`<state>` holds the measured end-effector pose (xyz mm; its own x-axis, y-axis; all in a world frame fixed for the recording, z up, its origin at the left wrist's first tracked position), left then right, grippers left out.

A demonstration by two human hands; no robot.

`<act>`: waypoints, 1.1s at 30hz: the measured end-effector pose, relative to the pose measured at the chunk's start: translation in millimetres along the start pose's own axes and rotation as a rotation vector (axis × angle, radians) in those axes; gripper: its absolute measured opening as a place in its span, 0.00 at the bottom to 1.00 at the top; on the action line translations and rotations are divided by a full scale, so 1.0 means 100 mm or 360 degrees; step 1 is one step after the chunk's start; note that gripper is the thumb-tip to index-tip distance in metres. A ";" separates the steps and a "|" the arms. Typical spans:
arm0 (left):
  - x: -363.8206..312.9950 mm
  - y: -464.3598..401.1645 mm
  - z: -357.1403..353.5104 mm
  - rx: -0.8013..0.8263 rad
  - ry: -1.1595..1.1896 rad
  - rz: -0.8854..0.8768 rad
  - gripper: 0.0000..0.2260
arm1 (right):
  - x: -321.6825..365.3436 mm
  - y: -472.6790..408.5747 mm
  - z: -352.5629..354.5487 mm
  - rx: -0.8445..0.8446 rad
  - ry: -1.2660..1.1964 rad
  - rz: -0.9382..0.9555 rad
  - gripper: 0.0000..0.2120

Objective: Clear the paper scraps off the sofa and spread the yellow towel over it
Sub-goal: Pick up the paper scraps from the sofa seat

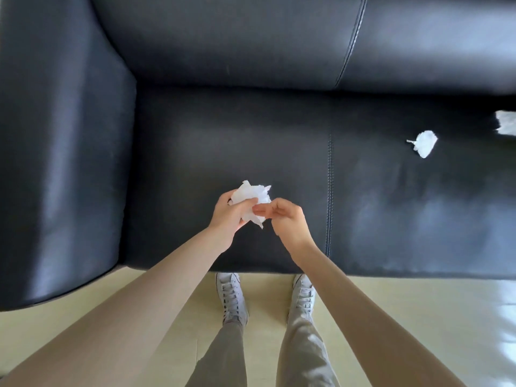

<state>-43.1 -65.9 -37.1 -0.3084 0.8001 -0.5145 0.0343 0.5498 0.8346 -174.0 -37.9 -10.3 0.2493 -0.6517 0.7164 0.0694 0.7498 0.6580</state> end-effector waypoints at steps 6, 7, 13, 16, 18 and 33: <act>0.15 0.00 -0.33 -0.0035 -0.0107 0.0000 0.18 | -0.25 0.08 0.48 0.0030 -0.0351 -0.0184 0.13; 0.16 -0.01 -0.38 -0.0056 -0.0134 -0.0016 0.16 | -0.31 0.06 0.55 0.0004 -0.0341 -0.0204 0.15; 0.31 -0.05 -0.74 -0.0183 -0.0405 -0.0114 0.16 | -0.61 -0.03 1.14 -0.0264 -0.0236 -0.0267 0.19; 0.37 -0.06 -0.92 -0.0180 -0.0426 -0.0150 0.13 | -0.61 -0.10 1.49 -0.0606 0.0245 -0.0246 0.18; 0.39 -0.05 -1.06 -0.0198 -0.0487 -0.0194 0.12 | -0.57 -0.15 1.78 -0.0907 0.0587 -0.0224 0.20; 0.52 -0.05 -1.86 -0.0408 -0.0656 -0.0246 0.14 | -0.62 -0.85 3.04 -0.0779 0.1236 -0.0159 0.27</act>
<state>-236.1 -71.6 -31.0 0.1110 0.7704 -0.6278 -0.2324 0.6343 0.7373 -489.0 -96.3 -39.9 0.7860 -0.5889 0.1882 0.4821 0.7744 0.4098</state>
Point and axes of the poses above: each hand's wrist, its own y-axis away from the middle knuckle, its own z-axis out of the back of the hand, x = y × z, the point moved 4 cm from there along -y, towards the middle knuckle, and after that the axes turned 10 degrees about y, right-handed, at the moved point
